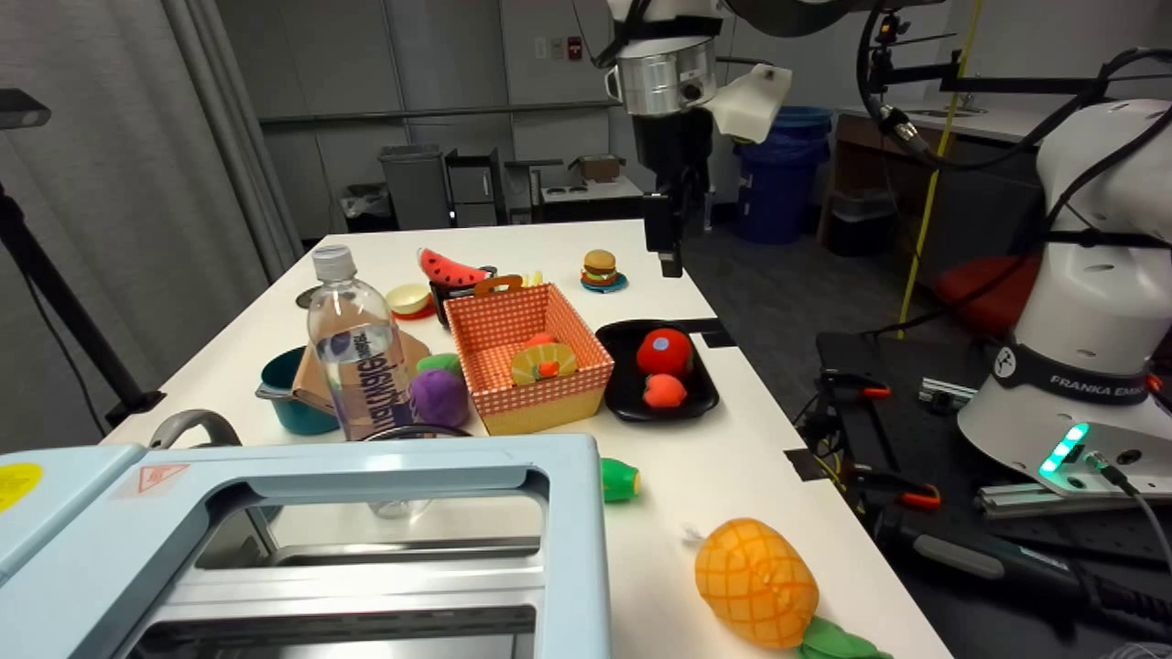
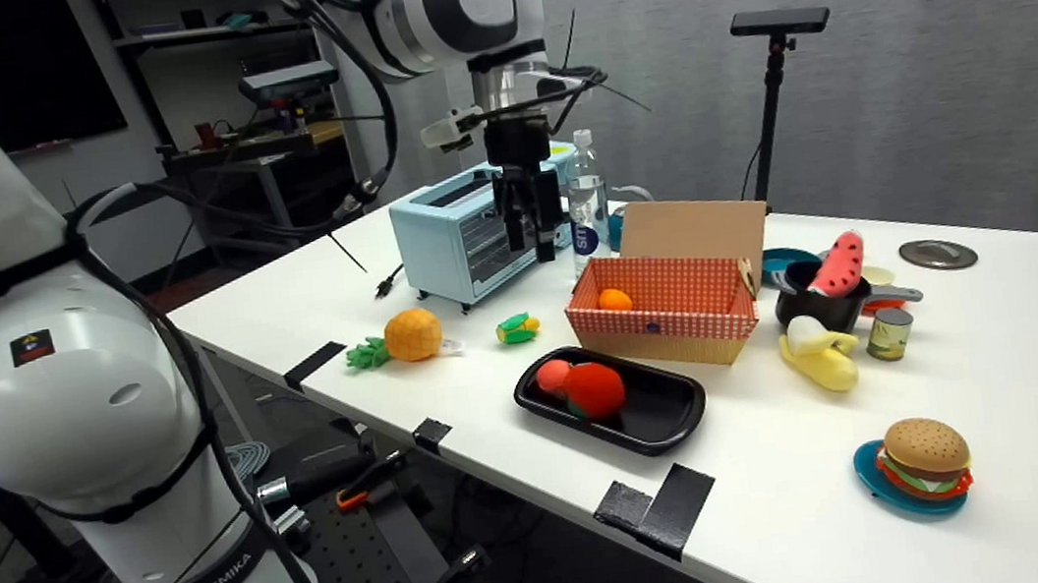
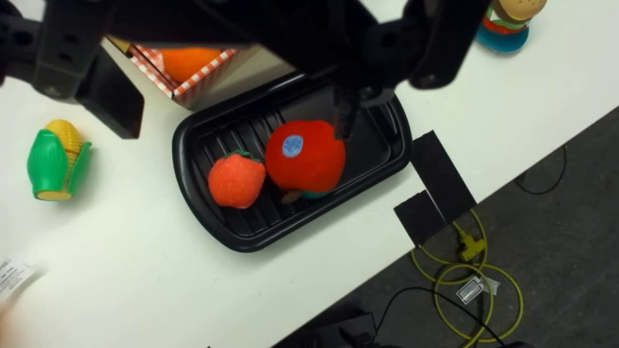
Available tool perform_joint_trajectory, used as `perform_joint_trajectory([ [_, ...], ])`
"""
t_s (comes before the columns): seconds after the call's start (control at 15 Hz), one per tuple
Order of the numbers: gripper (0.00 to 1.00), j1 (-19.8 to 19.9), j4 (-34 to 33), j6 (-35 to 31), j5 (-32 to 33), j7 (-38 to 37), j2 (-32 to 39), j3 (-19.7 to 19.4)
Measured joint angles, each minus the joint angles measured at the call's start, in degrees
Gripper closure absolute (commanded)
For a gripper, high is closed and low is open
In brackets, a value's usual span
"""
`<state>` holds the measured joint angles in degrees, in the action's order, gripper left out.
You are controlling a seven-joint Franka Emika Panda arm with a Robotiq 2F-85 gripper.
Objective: Take the orange out of the box and put it on the tray
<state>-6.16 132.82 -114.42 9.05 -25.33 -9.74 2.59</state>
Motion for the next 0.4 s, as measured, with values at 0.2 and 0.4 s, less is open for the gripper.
perform_joint_trajectory([
  [0.2, 0.00, 0.01, 0.04, 0.00, -0.55, 0.00, -0.01, 0.00],
  [0.4, 0.00, 0.02, 0.10, 0.00, -0.55, 0.00, -0.02, 0.00],
])
